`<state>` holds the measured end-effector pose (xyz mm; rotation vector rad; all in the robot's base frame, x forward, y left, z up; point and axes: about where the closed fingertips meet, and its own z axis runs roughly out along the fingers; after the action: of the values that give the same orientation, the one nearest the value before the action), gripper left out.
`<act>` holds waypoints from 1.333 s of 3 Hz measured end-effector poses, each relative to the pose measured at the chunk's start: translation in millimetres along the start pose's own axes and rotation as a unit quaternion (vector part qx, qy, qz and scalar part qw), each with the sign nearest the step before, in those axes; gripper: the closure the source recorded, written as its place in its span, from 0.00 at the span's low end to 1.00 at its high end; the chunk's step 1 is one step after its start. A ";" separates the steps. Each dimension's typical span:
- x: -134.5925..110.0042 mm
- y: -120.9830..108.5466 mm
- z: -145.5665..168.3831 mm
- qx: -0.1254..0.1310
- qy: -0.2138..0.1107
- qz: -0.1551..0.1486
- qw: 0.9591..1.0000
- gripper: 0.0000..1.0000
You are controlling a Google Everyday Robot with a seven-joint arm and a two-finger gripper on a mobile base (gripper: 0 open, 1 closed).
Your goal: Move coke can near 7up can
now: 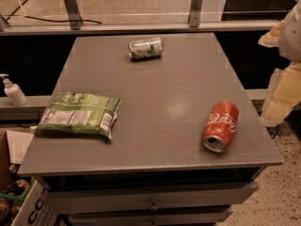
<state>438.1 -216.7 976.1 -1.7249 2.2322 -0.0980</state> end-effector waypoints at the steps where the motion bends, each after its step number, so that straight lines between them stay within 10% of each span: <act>1: 0.0 0.0 0.0 0.000 0.000 0.000 1.000 0.00; 4: -7.5 4.6 31.1 -0.035 -0.070 -0.108 0.991 0.00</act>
Offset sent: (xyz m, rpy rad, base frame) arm 0.0085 0.0047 -0.0097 0.0368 0.0285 0.1120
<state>444.5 -203.9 947.1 -1.9418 1.9674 0.0511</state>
